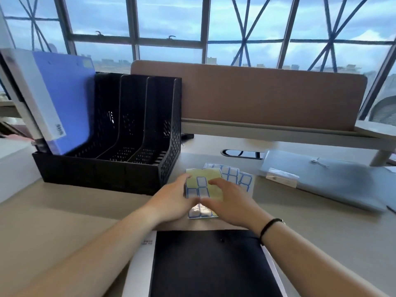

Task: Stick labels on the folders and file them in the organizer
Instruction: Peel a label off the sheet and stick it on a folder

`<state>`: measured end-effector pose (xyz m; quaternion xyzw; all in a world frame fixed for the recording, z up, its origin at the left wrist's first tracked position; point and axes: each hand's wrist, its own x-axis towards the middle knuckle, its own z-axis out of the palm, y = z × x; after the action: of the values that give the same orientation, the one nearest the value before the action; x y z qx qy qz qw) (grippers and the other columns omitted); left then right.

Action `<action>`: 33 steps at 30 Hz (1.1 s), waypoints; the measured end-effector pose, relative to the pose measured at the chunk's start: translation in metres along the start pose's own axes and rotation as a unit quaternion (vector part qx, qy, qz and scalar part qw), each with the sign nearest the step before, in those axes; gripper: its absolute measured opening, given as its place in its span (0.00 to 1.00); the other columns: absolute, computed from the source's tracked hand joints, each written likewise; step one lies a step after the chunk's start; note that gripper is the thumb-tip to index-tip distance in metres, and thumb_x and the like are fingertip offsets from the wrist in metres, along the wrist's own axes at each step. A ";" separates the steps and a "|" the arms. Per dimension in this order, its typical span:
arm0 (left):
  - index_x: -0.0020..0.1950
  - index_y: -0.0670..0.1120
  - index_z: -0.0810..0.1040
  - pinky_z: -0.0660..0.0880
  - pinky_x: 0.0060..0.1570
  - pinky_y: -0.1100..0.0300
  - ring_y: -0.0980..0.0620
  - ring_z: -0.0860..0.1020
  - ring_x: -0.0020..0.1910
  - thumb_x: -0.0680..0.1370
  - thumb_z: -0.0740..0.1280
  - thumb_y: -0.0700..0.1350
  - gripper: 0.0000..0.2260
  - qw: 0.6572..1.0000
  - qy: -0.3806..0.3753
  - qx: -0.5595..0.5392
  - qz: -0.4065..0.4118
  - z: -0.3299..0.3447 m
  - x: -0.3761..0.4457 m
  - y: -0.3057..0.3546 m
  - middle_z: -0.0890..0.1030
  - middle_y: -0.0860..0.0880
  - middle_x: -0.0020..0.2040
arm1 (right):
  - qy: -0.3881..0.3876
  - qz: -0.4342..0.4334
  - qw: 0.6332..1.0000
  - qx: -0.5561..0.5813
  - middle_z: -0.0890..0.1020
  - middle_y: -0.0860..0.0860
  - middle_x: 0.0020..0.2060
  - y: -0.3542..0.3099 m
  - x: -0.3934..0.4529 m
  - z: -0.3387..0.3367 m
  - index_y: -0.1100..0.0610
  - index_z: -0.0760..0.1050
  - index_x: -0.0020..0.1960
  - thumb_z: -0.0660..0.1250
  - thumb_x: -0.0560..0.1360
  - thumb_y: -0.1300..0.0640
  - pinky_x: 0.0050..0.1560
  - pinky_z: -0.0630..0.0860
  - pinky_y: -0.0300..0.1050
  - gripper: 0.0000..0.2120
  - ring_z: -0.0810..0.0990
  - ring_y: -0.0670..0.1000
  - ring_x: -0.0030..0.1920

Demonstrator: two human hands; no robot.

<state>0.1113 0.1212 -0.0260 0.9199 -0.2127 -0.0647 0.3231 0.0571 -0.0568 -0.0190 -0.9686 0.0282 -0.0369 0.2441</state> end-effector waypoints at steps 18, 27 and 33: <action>0.76 0.60 0.60 0.80 0.44 0.62 0.58 0.84 0.48 0.68 0.79 0.35 0.45 0.944 0.106 -0.312 -0.013 0.006 0.006 -0.012 0.79 0.54 0.59 | 0.078 -0.087 0.990 0.084 0.80 0.34 0.58 0.012 0.003 0.020 0.42 0.75 0.64 0.68 0.71 0.34 0.58 0.74 0.39 0.24 0.78 0.35 0.56; 0.78 0.60 0.55 0.78 0.57 0.38 0.40 0.85 0.50 0.74 0.73 0.32 0.43 0.918 0.046 -0.393 -0.015 0.004 0.003 -0.010 0.86 0.41 0.49 | 0.110 -0.128 0.983 0.075 0.77 0.34 0.53 0.013 0.000 0.020 0.38 0.73 0.65 0.70 0.74 0.42 0.50 0.70 0.33 0.19 0.76 0.38 0.50; 0.77 0.60 0.58 0.78 0.57 0.37 0.37 0.84 0.50 0.74 0.73 0.32 0.41 0.911 0.032 -0.411 0.016 0.002 0.000 -0.007 0.86 0.39 0.48 | 0.121 -0.176 0.976 0.040 0.74 0.37 0.52 0.013 0.000 0.027 0.38 0.75 0.65 0.69 0.76 0.45 0.49 0.75 0.41 0.17 0.75 0.41 0.49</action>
<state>0.1128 0.1252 -0.0320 0.7036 -0.1721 -0.1118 0.6803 0.0587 -0.0553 -0.0486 -0.9361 -0.1151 -0.1974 0.2673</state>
